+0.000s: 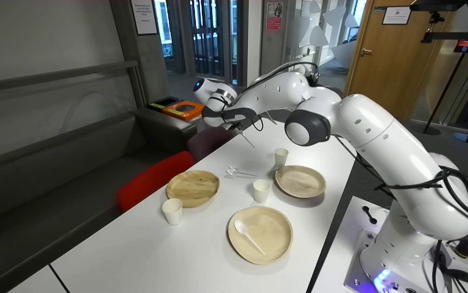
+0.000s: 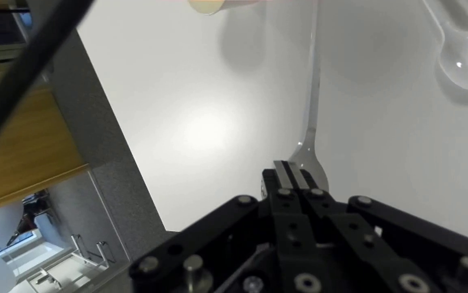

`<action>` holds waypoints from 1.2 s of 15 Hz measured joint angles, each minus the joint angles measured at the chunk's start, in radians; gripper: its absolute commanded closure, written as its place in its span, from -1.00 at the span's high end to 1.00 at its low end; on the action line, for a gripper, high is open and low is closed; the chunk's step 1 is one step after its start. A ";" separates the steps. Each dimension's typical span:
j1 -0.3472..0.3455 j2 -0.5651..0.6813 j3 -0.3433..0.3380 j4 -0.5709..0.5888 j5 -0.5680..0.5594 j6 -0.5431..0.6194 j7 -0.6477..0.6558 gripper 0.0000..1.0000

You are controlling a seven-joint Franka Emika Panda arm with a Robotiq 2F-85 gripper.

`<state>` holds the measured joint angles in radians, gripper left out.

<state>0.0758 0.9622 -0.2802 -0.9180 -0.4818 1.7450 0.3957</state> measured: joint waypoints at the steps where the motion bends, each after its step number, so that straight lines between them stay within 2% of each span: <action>1: 0.000 0.039 -0.006 0.043 -0.012 -0.023 -0.026 -1.00; 6: -0.011 0.219 -0.030 0.228 -0.033 -0.083 -0.174 -1.00; 11: -0.051 0.334 -0.027 0.315 -0.028 -0.084 -0.333 -1.00; 18: -0.113 0.364 0.096 0.325 0.102 -0.083 -0.580 -1.00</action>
<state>-0.0375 1.3261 -0.1846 -0.5932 -0.3799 1.6616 -0.1842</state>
